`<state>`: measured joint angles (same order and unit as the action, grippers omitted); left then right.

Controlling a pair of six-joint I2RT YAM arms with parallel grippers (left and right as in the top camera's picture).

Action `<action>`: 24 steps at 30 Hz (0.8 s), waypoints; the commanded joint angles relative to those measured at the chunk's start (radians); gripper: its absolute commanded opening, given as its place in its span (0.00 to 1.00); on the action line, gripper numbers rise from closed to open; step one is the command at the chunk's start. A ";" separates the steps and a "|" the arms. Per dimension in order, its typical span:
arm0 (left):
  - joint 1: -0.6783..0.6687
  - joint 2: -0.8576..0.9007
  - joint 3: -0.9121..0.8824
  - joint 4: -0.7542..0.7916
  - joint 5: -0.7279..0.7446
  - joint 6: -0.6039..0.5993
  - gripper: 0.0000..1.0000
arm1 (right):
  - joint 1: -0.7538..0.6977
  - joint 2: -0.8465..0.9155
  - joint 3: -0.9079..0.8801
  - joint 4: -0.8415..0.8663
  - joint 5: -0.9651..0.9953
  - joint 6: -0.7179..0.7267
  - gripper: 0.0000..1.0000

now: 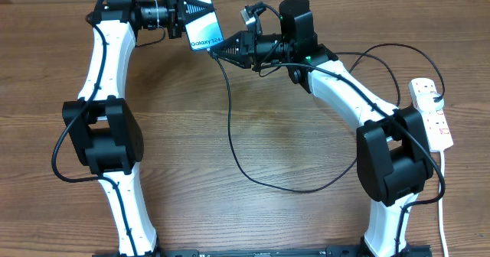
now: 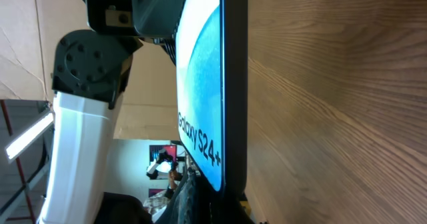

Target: Plug charger to phone and switch on socket

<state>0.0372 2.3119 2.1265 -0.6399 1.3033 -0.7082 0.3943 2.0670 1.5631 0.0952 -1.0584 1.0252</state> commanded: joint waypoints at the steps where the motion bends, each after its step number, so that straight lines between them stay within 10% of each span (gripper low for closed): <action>1: -0.018 -0.036 0.003 -0.005 0.045 -0.019 0.04 | -0.009 -0.027 0.009 -0.038 0.018 -0.093 0.04; 9: -0.001 -0.036 0.003 -0.034 -0.066 0.053 0.04 | -0.009 -0.027 0.009 -0.410 0.078 -0.435 0.04; 24: 0.003 -0.036 0.003 -0.159 -0.169 0.200 0.04 | -0.048 -0.027 0.009 -0.963 1.146 -0.633 0.04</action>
<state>0.0338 2.3119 2.1265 -0.7979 1.1492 -0.5484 0.3527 2.0636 1.5669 -0.8574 -0.1902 0.4290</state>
